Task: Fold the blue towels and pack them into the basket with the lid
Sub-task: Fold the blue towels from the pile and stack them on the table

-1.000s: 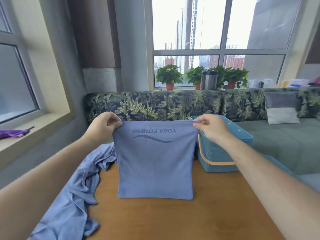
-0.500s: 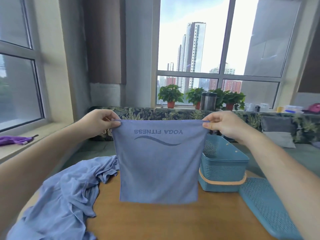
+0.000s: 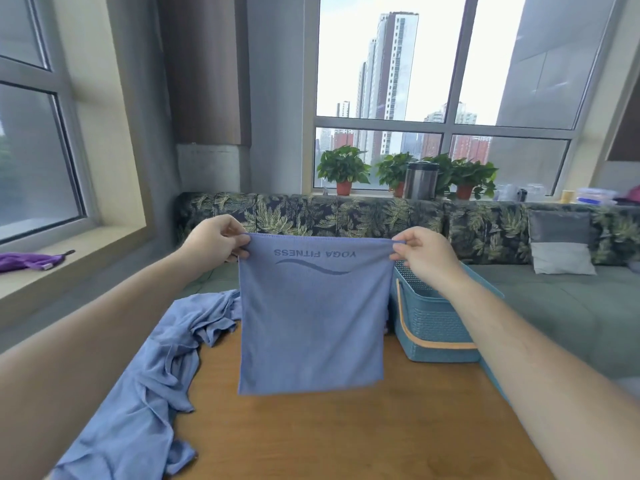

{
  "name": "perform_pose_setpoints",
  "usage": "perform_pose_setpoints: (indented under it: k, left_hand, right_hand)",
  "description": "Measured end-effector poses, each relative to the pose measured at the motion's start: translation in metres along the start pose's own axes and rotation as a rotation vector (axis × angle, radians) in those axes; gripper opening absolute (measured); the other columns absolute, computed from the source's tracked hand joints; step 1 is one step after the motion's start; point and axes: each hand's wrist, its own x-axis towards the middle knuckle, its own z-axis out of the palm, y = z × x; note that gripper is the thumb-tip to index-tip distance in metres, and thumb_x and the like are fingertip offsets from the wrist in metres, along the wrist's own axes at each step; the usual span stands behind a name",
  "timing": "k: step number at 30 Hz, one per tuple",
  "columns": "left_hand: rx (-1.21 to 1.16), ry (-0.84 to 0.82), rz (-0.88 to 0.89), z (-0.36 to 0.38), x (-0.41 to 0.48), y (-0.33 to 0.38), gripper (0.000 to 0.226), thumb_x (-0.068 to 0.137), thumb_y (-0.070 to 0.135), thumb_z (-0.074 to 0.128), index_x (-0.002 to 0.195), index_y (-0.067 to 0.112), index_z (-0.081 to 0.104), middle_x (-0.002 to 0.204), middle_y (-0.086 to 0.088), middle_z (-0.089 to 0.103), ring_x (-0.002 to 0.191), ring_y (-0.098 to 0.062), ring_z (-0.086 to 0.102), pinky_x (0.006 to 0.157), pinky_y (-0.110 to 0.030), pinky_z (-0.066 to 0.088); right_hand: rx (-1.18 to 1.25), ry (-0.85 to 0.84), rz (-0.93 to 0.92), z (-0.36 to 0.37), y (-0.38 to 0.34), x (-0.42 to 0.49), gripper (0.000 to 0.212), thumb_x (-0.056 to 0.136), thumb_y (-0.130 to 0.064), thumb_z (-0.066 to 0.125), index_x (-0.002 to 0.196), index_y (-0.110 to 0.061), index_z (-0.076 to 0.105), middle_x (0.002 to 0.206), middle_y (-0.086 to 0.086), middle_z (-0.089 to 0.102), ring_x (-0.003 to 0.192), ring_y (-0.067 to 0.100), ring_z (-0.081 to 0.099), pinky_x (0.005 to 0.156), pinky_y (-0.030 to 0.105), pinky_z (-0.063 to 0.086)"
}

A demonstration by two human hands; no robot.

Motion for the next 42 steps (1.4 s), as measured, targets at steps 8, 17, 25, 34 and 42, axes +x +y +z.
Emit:
perform_pose_setpoints:
  k: [8, 17, 25, 34, 42]
  left_hand:
    - [0.057, -0.017, 0.032, -0.001, -0.044, -0.027, 0.008, 0.089, 0.024, 0.075, 0.088, 0.019, 0.069, 0.077, 0.004, 0.070, 0.068, -0.010, 0.058, 0.068, -0.026, 0.047]
    - [-0.020, -0.383, -0.198, 0.046, -0.150, -0.138, 0.020, 0.084, 0.033, 0.079, 0.087, 0.017, 0.068, 0.077, 0.012, 0.071, 0.069, -0.006, 0.059, 0.067, -0.019, 0.047]
    - [-0.040, -0.522, -0.308, 0.056, -0.171, -0.145, 0.015, 0.093, 0.019, 0.071, 0.094, 0.005, 0.067, 0.082, -0.008, 0.071, 0.074, -0.020, 0.066, 0.078, -0.037, 0.056]
    - [0.041, -0.294, -0.272, 0.087, -0.118, -0.147, 0.012, 0.094, 0.032, 0.068, 0.092, 0.021, 0.071, 0.091, -0.002, 0.074, 0.082, -0.018, 0.066, 0.078, -0.035, 0.056]
    - [0.189, -0.159, -0.326, 0.147, -0.060, -0.186, 0.016, 0.096, 0.030, 0.064, 0.098, 0.015, 0.067, 0.092, 0.000, 0.063, 0.086, -0.018, 0.057, 0.061, -0.023, 0.039]
  right_hand:
    - [-0.006, -0.038, -0.095, 0.004, 0.019, -0.042, 0.010, 0.099, -0.017, 0.061, 0.096, -0.026, 0.065, 0.102, -0.008, 0.067, 0.096, 0.006, 0.061, 0.081, 0.018, 0.043]
    - [0.045, -0.388, 0.157, 0.050, 0.142, -0.157, 0.014, 0.098, -0.010, 0.062, 0.093, -0.023, 0.062, 0.075, -0.006, 0.069, 0.072, 0.018, 0.051, 0.071, 0.035, 0.037]
    - [0.119, -0.535, 0.298, 0.044, 0.156, -0.178, 0.010, 0.096, -0.005, 0.064, 0.092, -0.013, 0.067, 0.074, 0.002, 0.070, 0.065, 0.015, 0.057, 0.068, 0.027, 0.046]
    - [-0.006, -0.307, 0.313, 0.065, 0.160, -0.121, 0.004, 0.093, -0.018, 0.069, 0.096, -0.019, 0.072, 0.089, 0.002, 0.072, 0.073, 0.014, 0.065, 0.059, 0.033, 0.055]
    - [-0.270, -0.212, 0.315, 0.120, 0.196, -0.073, 0.007, 0.095, -0.025, 0.063, 0.090, -0.025, 0.069, 0.085, -0.009, 0.067, 0.082, 0.011, 0.063, 0.070, 0.028, 0.050]
